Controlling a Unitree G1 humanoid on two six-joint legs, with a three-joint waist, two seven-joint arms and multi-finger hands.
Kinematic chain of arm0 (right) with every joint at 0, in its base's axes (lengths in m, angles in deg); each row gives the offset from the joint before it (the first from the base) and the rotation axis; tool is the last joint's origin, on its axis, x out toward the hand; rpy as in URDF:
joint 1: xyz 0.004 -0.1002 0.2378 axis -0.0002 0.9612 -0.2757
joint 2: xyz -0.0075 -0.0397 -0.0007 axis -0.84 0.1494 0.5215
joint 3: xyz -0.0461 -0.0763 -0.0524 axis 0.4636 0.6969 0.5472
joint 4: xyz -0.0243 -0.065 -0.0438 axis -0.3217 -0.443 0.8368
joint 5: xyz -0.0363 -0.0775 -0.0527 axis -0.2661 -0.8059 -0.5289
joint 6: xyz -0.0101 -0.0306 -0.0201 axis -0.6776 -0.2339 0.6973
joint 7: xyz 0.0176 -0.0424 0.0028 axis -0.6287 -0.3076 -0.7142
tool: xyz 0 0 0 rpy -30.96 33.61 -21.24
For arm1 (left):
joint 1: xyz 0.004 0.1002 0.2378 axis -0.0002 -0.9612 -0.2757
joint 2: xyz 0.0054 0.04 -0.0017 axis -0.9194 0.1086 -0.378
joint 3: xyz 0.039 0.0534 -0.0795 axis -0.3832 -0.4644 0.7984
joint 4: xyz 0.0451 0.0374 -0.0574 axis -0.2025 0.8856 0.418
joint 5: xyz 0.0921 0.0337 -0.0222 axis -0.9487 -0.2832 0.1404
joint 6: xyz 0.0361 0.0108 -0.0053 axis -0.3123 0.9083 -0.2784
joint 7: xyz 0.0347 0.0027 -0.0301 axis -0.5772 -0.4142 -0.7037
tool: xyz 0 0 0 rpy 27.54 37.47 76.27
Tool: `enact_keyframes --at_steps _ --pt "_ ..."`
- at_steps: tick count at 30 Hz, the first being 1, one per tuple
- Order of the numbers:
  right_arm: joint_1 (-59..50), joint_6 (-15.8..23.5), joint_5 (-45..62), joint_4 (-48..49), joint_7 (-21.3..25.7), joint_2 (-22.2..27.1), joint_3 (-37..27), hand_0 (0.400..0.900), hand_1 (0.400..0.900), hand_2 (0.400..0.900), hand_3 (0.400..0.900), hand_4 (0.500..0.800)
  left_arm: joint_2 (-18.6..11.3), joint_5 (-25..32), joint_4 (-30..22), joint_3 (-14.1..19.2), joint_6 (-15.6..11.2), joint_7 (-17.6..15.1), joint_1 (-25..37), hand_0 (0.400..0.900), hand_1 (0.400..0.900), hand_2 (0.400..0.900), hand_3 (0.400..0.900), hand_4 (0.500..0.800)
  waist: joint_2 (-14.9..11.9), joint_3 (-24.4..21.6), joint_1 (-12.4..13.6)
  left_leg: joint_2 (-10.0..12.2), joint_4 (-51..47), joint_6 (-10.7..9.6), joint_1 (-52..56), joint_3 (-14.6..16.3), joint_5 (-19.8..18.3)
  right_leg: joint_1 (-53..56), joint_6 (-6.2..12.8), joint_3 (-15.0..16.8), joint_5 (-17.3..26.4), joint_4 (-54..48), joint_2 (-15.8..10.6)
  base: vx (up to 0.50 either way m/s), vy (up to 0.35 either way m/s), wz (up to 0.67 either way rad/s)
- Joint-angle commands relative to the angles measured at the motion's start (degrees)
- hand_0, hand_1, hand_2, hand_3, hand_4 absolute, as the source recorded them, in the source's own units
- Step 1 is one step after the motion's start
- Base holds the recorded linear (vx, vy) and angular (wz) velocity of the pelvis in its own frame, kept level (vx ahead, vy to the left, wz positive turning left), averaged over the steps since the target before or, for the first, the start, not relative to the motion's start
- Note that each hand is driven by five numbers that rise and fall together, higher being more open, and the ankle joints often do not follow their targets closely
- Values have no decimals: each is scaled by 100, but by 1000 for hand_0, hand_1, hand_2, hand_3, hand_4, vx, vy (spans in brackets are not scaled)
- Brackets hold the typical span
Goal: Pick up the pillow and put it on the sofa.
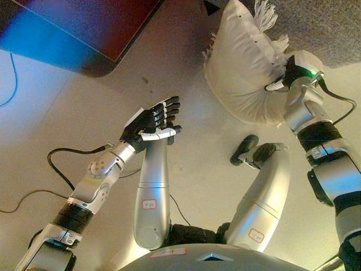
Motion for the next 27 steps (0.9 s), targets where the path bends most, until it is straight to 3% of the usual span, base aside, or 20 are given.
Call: enact_keyframes --at_steps 1,5,9,12,14,20,27 --pt "-242 250 77 90 906 324 -357 400 400 400 400 500 393 170 -454 -211 -302 -81 -69 900 900 900 900 800 284 7 24 283 87 236 514 -383 -396 300 -97 155 400 -441 23 0 0 0" --pt "-156 639 284 312 1314 320 -572 400 400 400 400 500 451 152 -382 -142 -431 -279 -106 900 900 900 900 800 267 7 12 302 -256 203 730 -329 -316 503 -99 94 492 -739 58 -26 15 -3" --pt "91 1054 416 883 1690 354 -917 400 400 400 400 500 552 289 -194 55 -587 -722 -197 900 900 900 900 800 209 7 -35 396 -982 141 1242 -217 -125 1002 -62 -29 665 -1301 142 -40 11 -8" --pt "413 1228 268 1500 1815 338 -1151 400 400 400 400 500 645 185 -58 206 -654 -1174 -203 900 900 900 900 800 131 7 -87 471 -1799 69 1789 -128 152 1583 -30 -175 845 -1986 202 -8 -14 -1" --pt "733 1390 230 2076 1942 309 -1374 400 400 400 400 500 699 38 49 307 -672 -1369 -162 900 900 900 900 800 12 7 -129 477 -2630 46 2221 -42 629 2046 -32 -374 1220 -2744 200 -76 -31 2" --pt "2084 1914 116 3550 2231 71 -1895 400 400 400 400 500 833 -207 163 538 -586 -1498 -303 900 900 900 900 800 -336 -402 -287 537 -4625 -41 3836 451 1305 3654 249 -964 1827 -4778 295 50 -1 -1" --pt "2925 2442 52 4508 2258 116 -2326 400 400 400 400 500 1064 -308 381 618 -531 -1811 -154 900 900 900 900 800 -429 -992 -500 374 -5921 -29 5148 879 1557 4938 444 -1221 2132 -5995 516 10 117 -12"
